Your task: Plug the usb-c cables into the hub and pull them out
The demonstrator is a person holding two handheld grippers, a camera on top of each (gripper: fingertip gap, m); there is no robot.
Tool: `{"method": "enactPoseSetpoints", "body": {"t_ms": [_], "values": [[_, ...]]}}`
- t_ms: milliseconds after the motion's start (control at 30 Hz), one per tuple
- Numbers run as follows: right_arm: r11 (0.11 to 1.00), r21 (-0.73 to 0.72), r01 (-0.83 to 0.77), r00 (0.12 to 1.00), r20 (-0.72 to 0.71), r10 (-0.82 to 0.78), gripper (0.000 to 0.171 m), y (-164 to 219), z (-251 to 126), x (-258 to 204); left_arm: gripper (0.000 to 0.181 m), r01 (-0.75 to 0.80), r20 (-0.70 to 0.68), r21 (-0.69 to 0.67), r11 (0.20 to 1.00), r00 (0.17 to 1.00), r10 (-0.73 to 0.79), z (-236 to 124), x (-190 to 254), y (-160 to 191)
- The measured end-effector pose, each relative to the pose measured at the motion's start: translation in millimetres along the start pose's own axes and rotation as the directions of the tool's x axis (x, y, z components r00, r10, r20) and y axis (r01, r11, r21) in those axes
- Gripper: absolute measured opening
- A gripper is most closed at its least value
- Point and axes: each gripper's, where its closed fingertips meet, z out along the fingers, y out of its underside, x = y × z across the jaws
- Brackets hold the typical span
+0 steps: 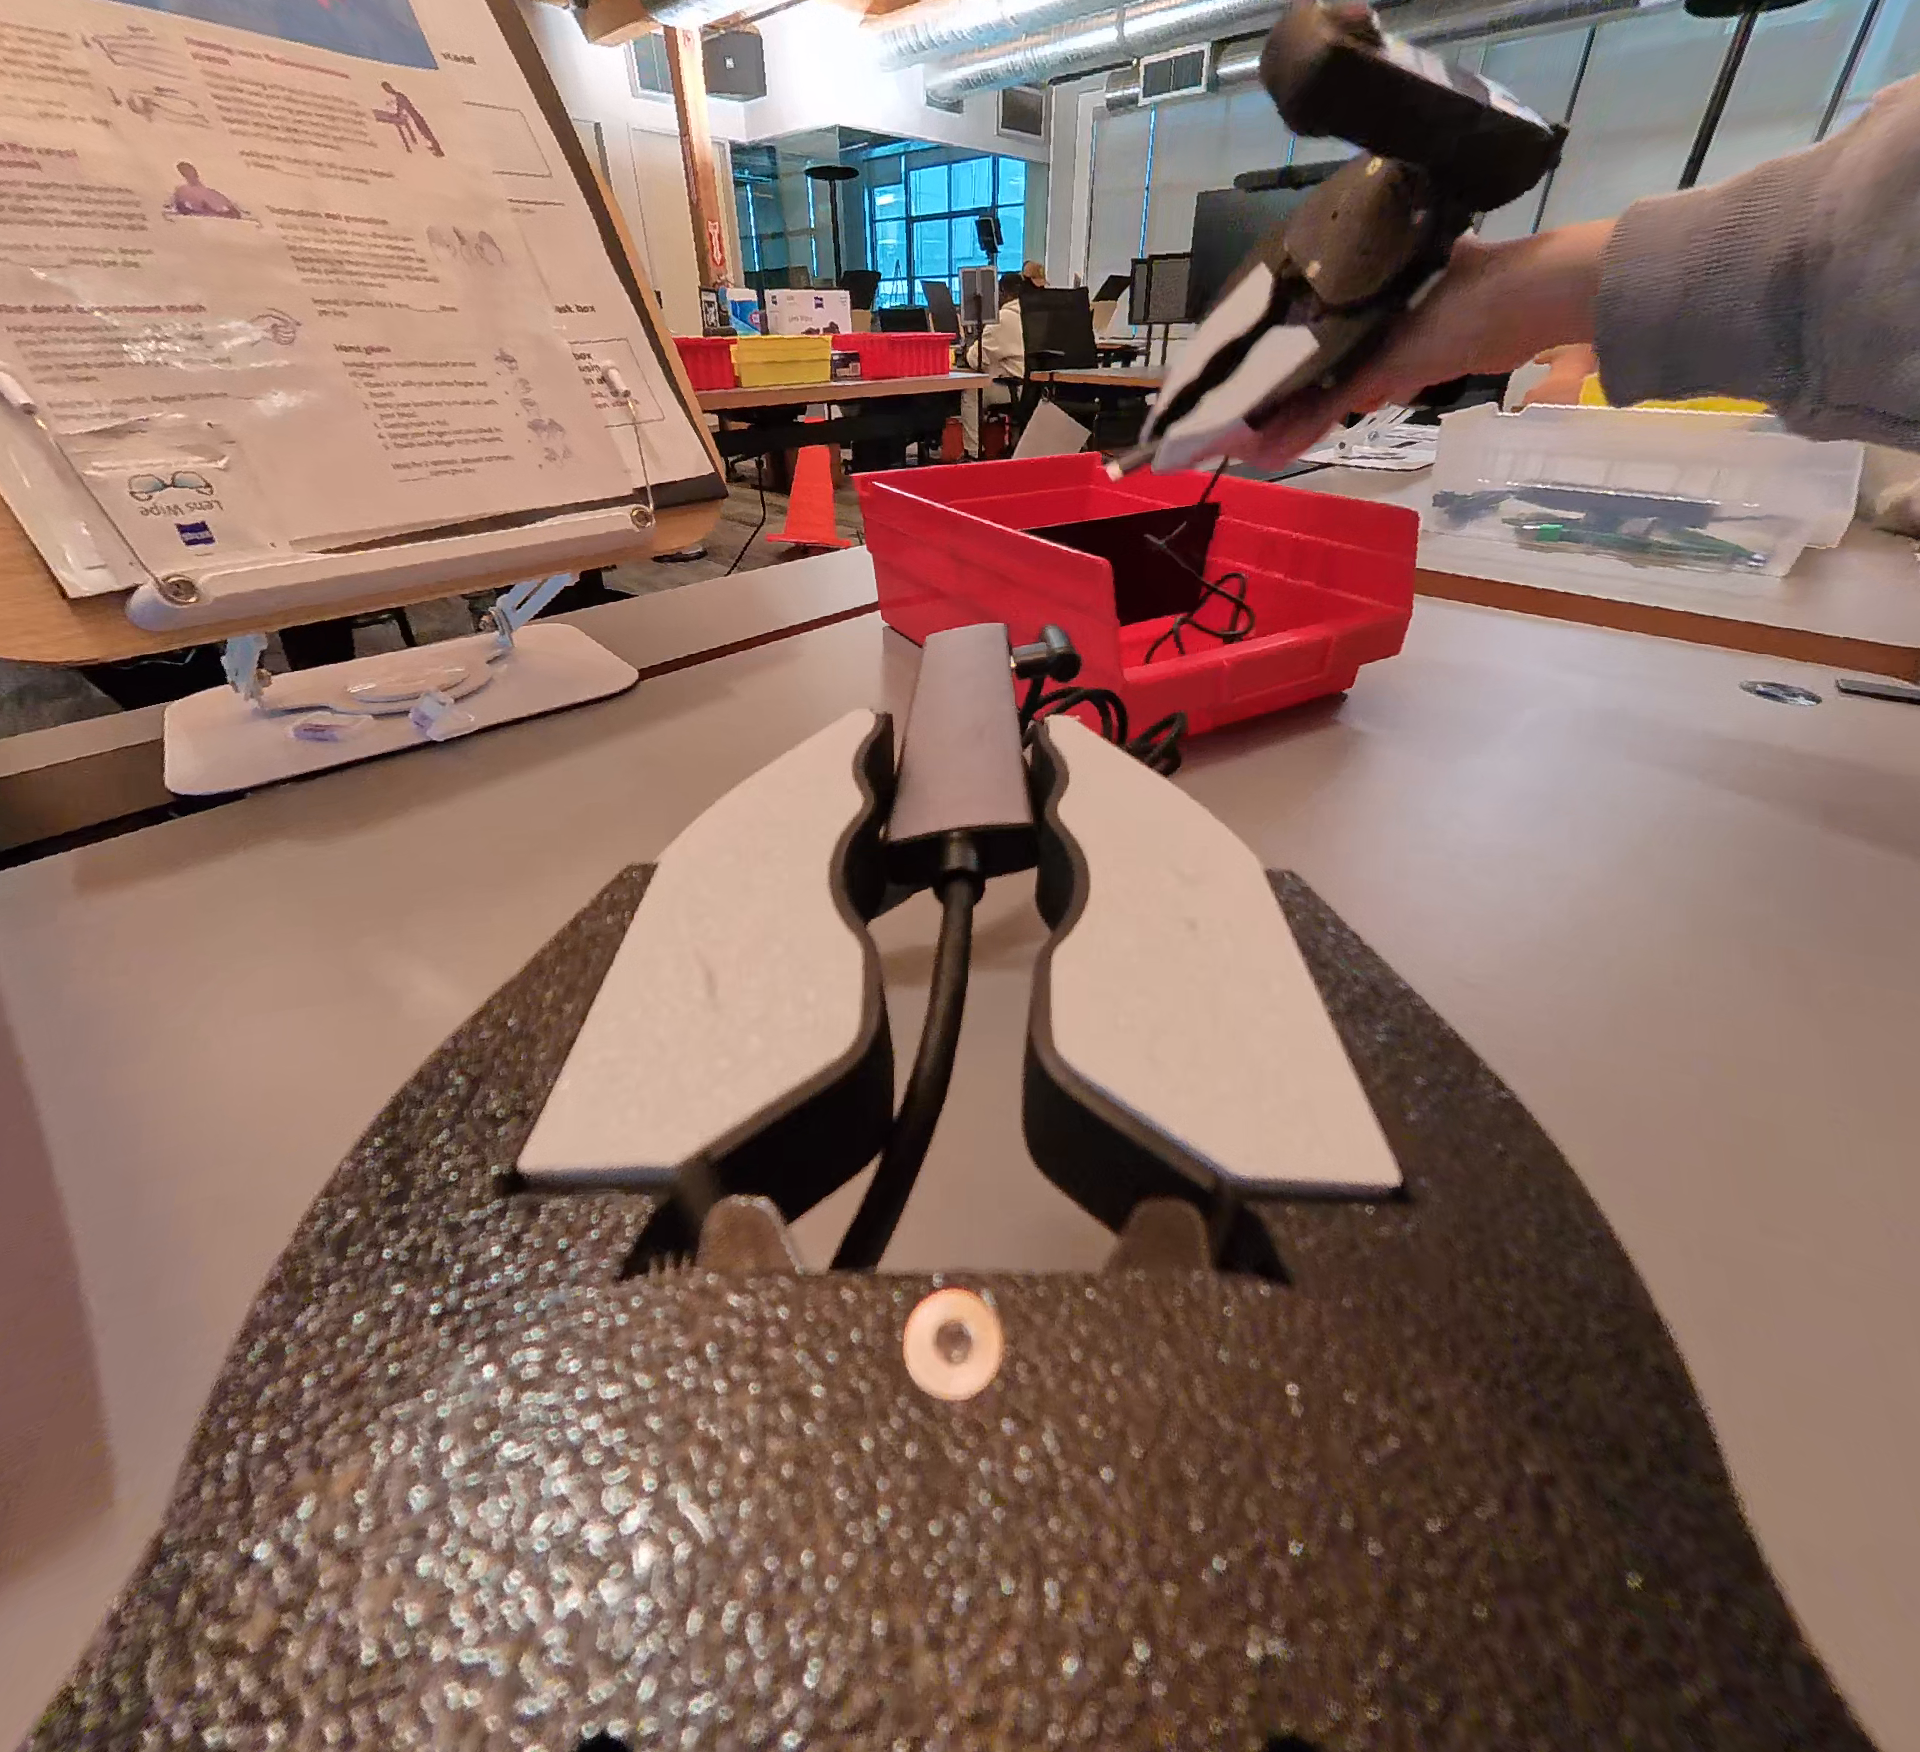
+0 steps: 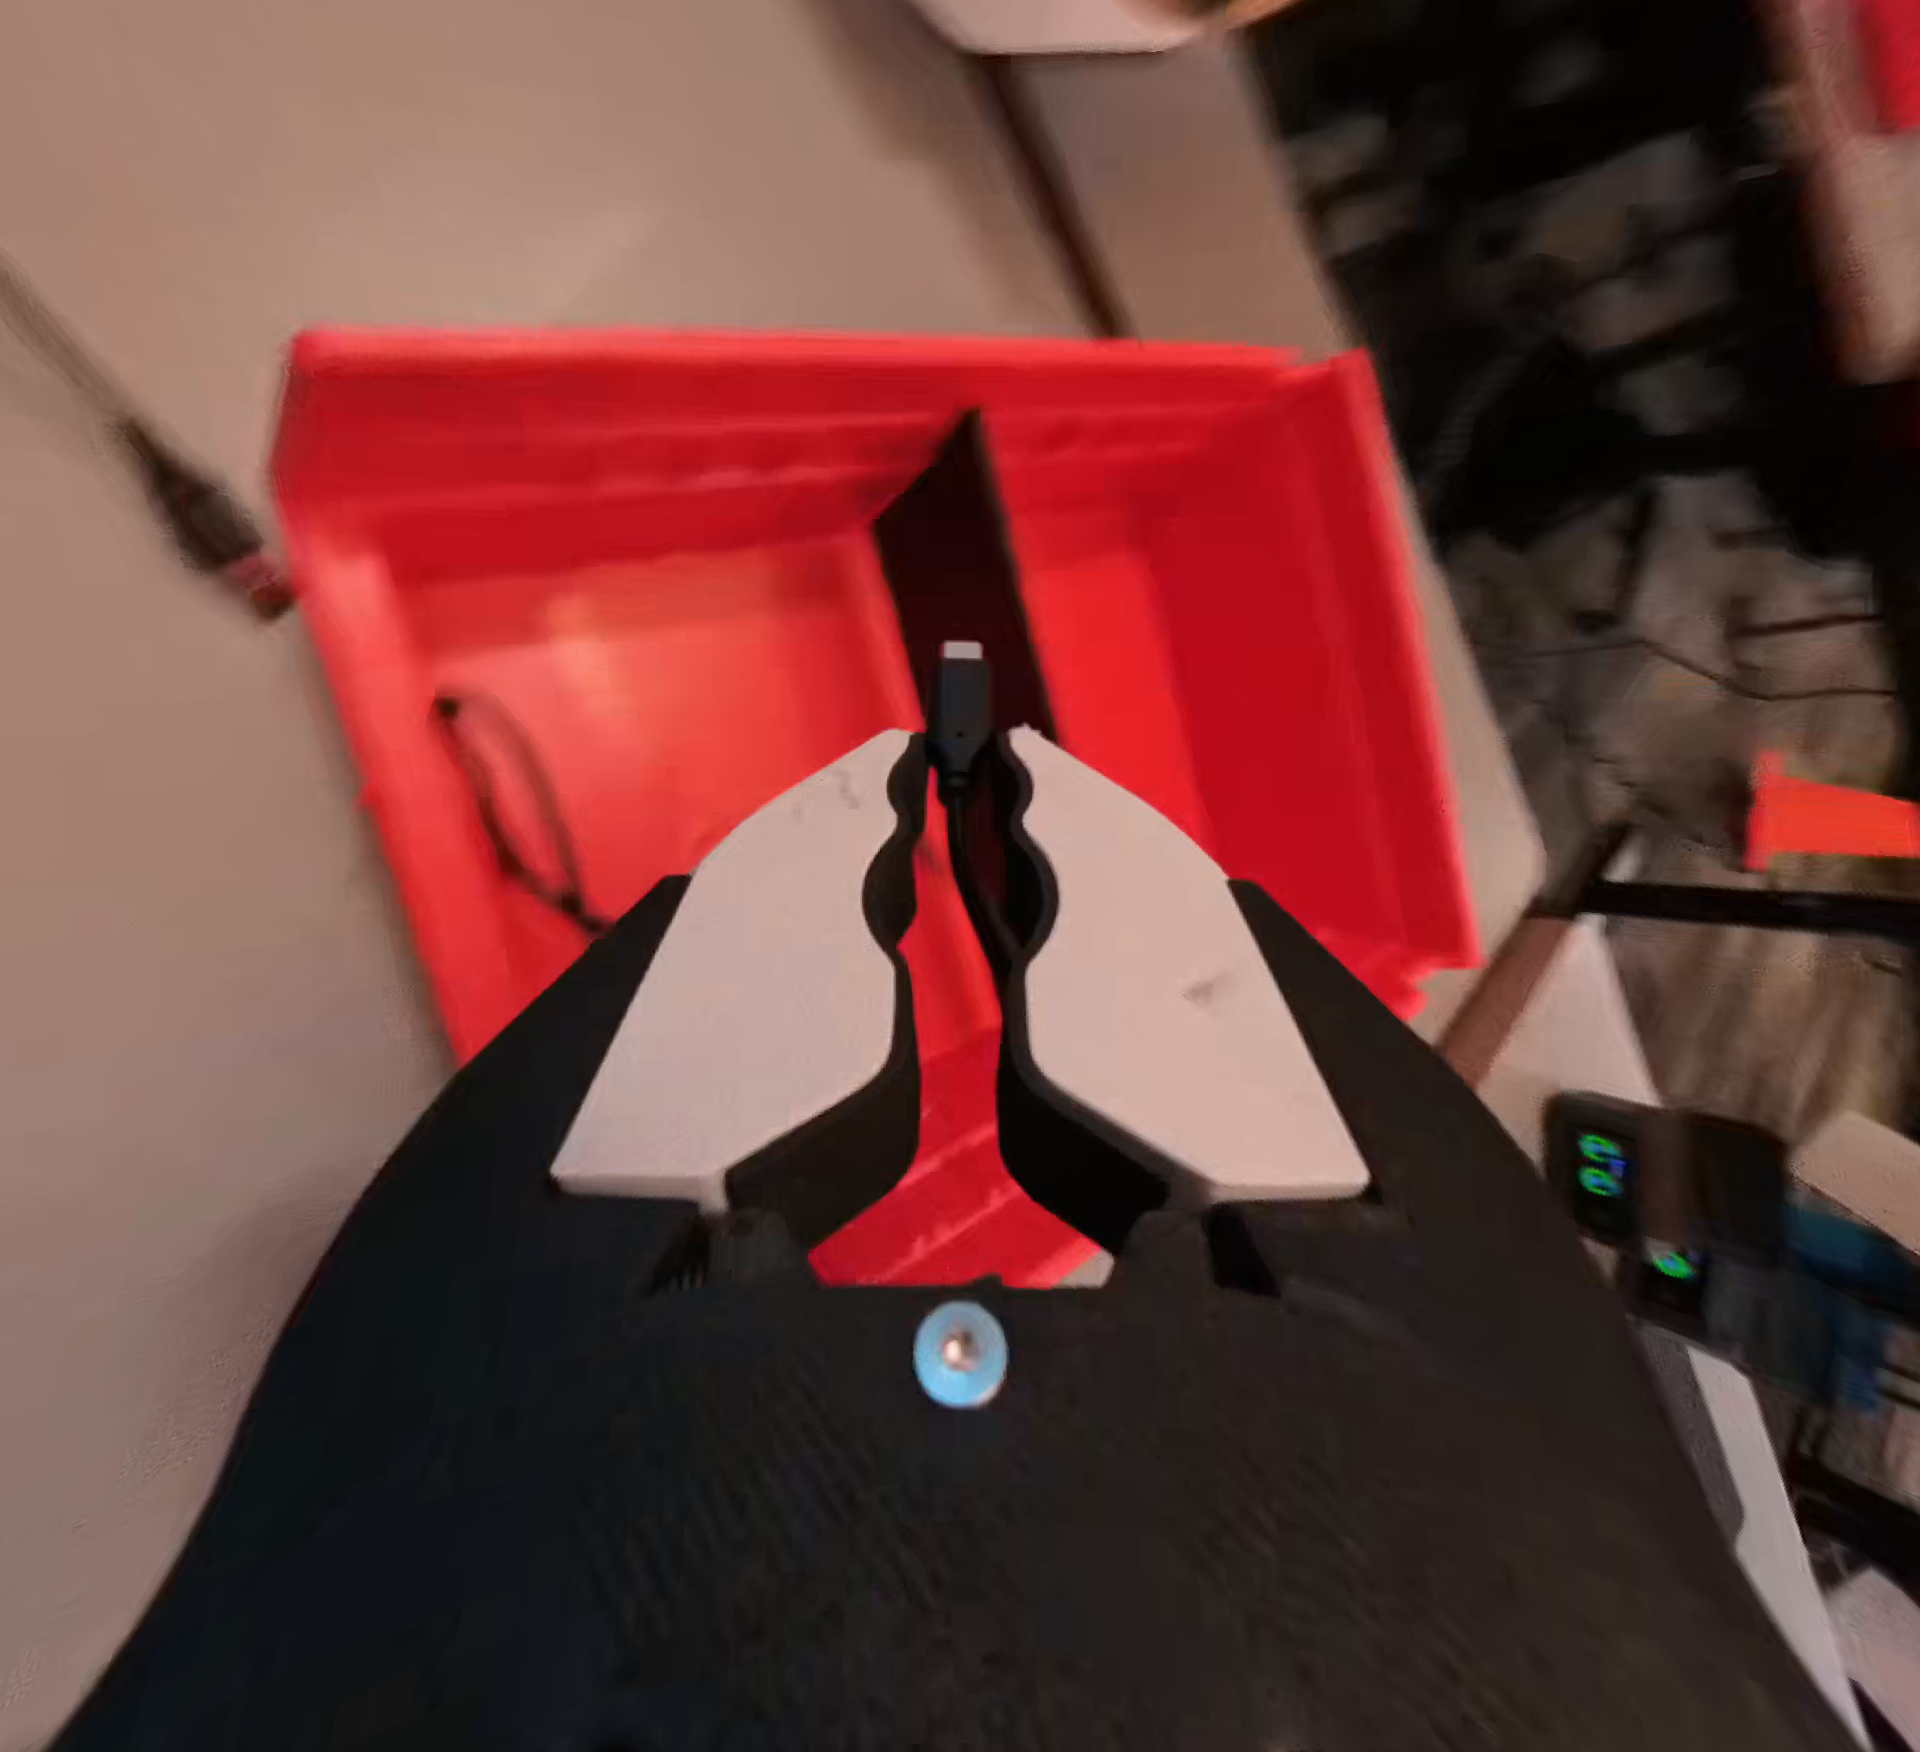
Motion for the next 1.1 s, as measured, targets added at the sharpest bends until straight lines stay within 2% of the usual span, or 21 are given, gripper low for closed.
{"method": "enactPoseSetpoints", "body": {"t_ms": [67, 100, 133, 167, 233, 267, 333, 400, 433, 500, 533, 567, 667, 733, 767, 800, 833, 900, 967, 1033, 1100], "values": [[0.984, -0.175, -0.022, 0.988, 0.148, 0.049, 0.012, 28, 5, -26, 0.024, 0.002, 0.003, 0.009, 1.000, 1.000, -0.002, 0, -1, -1], [0.979, -0.201, -0.041, 0.980, 0.182, 0.079, 0.012, 34, 8, -33, 0.024, 0.008, 0.001, 0.010, 1.000, 1.000, -0.008, 0, -2, -1], [0.980, -0.187, -0.065, 0.985, 0.148, 0.093, 0.015, 35, 10, -31, 0.024, 0.016, -0.004, 0.007, 1.000, 1.000, -0.016, 1, -1, 0], [0.982, -0.167, -0.092, 0.986, 0.126, 0.114, 0.029, 34, 10, -30, 0.024, 0.023, -0.009, 0.002, 1.000, 1.000, -0.023, 2, 0, 2], [0.973, -0.128, -0.191, 0.976, 0.079, 0.202, 0.046, 26, 6, -22, 0.024, 0.023, -0.016, -0.005, 1.000, 1.000, -0.023, 3, 2, 5], [0.964, -0.100, -0.246, 0.967, 0.045, 0.252, 0.049, 20, 1, -16, 0.024, 0.016, -0.019, -0.010, 1.000, 1.000, -0.017, 3, 4, 6], [0.937, -0.007, -0.350, 0.936, 0.016, 0.350, 0.053, -3, -17, -16, 0.024, -0.005, -0.032, -0.013, 1.000, 0.999, 0.005, 4, 7, 6], [0.873, 0.217, -0.437, 0.899, 0.060, 0.435, 0.058, -51, -41, -40, 0.024, -0.021, -0.042, -0.004, 1.000, 0.999, 0.021, 4, 8, 4], [0.822, 0.320, -0.470, 0.881, 0.109, 0.461, 0.060, -75, -51, -63, 0.024, -0.021, -0.043, 0.000, 1.000, 0.999, 0.021, 4, 7, 4], [0.753, 0.436, -0.492, 0.870, 0.205, 0.449, 0.057, -114, -66, -124, 0.024, -0.024, -0.032, 0.011, 1.000, 0.999, 0.024, 3, 6, 3], [0.725, 0.486, -0.489, 0.868, 0.189, 0.459, 0.045, -127, -69, -147, 0.024, -0.031, -0.026, 0.017, 0.999, 0.999, 0.031, 2, 6, 2], [0.704, 0.522, -0.482, 0.868, 0.173, 0.466, 0.041, -137, -70, -166, 0.024, -0.042, -0.022, 0.019, 0.999, 0.999, 0.042, 2, 6, 2], [0.613, 0.577, -0.540, 0.833, 0.258, 0.490, 0.038, -162, -70, -207, 0.024, -0.114, -0.012, 0.022, 0.993, 0.993, 0.115, 1, 9, 2], [0.630, 0.550, -0.547, 0.829, 0.257, 0.496, 0.037, -168, -59, -219, 0.024, -0.177, -0.001, 0.029, 0.984, 0.984, 0.177, 0, 12, -1], [0.616, 0.516, -0.596, 0.797, 0.283, 0.534, 0.037, -167, -52, -224, 0.024, -0.209, 0.013, 0.038, 0.977, 0.978, 0.209, -1, 13, -4], [0.552, 0.490, -0.674, 0.735, 0.380, 0.561, 0.037, -173, -51, -231, 0.024, -0.243, 0.030, 0.053, 0.969, 0.970, 0.242, -2, 15, -7], [0.440, 0.461, -0.770, 0.635, 0.493, 0.594, 0.036, -180, -53, -235, 0.024, -0.278, 0.046, 0.072, 0.958, 0.960, 0.275, -3, 17, -12], [0.168, 0.362, -0.917, 0.388, 0.709, 0.589, 0.033, -188, -59, -235, 0.024, -0.327, 0.055, 0.113, 0.938, 0.945, 0.323, -6, 24, -21], [-0.061, 0.184, -0.981, 0.127, 0.847, 0.516, 0.031, -187, -60, -232, 0.024, -0.342, 0.046, 0.150, 0.928, 0.940, 0.339, -7, 32, -27], [-0.158, 0.049, -0.986, -0.022, 0.907, 0.420, 0.031, -188, -61, -233, 0.024, -0.331, 0.048, 0.156, 0.931, 0.943, 0.328, -7, 34, -28], [-0.244, 0.013, -0.970, -0.081, 0.925, 0.370, 0.020, -186, -64, -230, 0.024, -0.331, 0.053, 0.142, 0.933, 0.944, 0.326, -6, 34, -24]]}}
